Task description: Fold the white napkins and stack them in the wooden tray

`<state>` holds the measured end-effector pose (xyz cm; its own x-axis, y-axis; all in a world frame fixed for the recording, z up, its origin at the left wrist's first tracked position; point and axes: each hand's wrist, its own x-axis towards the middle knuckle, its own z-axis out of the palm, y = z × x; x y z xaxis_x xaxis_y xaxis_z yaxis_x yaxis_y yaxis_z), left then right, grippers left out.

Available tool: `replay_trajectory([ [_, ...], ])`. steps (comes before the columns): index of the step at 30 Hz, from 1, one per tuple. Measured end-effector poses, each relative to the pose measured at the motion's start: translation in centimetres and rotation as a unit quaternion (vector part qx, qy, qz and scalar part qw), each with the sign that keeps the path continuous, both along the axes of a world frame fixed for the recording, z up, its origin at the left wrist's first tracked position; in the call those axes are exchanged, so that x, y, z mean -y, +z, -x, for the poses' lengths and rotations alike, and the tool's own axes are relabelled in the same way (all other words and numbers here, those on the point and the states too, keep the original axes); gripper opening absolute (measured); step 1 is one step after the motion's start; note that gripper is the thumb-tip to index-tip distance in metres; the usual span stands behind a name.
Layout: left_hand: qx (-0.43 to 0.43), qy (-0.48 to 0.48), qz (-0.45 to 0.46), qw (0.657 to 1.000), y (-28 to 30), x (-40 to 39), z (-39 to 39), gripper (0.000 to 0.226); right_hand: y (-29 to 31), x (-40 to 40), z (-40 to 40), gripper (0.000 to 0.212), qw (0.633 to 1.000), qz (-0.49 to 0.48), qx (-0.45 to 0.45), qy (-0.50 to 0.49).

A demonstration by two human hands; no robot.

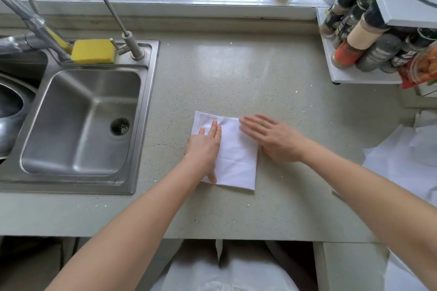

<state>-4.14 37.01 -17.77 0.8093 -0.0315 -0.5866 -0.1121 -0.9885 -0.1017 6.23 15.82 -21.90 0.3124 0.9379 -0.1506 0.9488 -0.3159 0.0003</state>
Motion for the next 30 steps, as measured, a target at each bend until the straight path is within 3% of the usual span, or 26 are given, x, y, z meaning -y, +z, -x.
replay_trajectory([
  [3,-0.007,-0.044,-0.006,0.999,0.3,-0.8,-0.7,0.146,0.8,0.3,0.2,0.069,0.992,0.02,-0.012,0.123],
  [11,-0.04,-0.153,0.028,0.987,0.8,-3.8,-1.7,0.137,-0.2,-2.8,3.1,0.042,0.996,-0.058,0.029,0.067],
  [13,-0.039,-0.159,0.029,0.986,1.0,-4.3,-1.5,0.12,0.2,-3.4,5.2,0.049,0.996,-0.057,0.064,0.009],
  [15,-0.03,-0.138,0.059,0.988,0.9,-4.3,-1.0,0.08,0.4,-4.3,7.8,0.054,0.999,0.01,0.038,-0.035],
  [17,-0.023,-0.077,0.145,0.986,1.0,-4.4,0.0,0.051,1.3,-5.7,10.0,0.032,0.992,0.097,0.014,-0.083],
  [19,-0.08,-0.013,0.241,0.967,1.0,-4.9,1.3,0.044,3.1,-7.6,11.0,0.014,0.987,0.093,0.054,-0.117],
  [21,-0.149,0.005,0.272,0.951,1.2,-5.7,2.8,0.072,5.0,-8.9,11.5,0.018,0.976,0.154,0.003,-0.154],
  [23,-0.143,-0.05,0.224,0.963,1.1,-6.4,4.0,0.087,5.2,-9.0,11.0,0.024,0.965,0.162,-0.037,-0.203],
  [25,-0.103,-0.076,0.221,0.967,0.4,-6.9,4.6,0.075,5.1,-8.0,10.5,0.022,0.969,0.115,-0.051,-0.21],
  [27,-0.078,-0.02,0.287,0.954,-0.4,-7.4,5.0,0.065,4.0,-6.2,9.6,0.018,0.97,0.044,-0.114,-0.208],
  [28,-0.071,0.037,0.329,0.941,-0.6,-7.6,5.1,0.059,3.6,-5.4,9.1,0.017,0.959,0.007,-0.171,-0.226],
  [30,-0.045,0.163,0.39,0.905,-0.8,-8.0,5.2,0.04,3.5,-4.2,8.0,0.018,0.892,-0.082,-0.298,-0.331],
])
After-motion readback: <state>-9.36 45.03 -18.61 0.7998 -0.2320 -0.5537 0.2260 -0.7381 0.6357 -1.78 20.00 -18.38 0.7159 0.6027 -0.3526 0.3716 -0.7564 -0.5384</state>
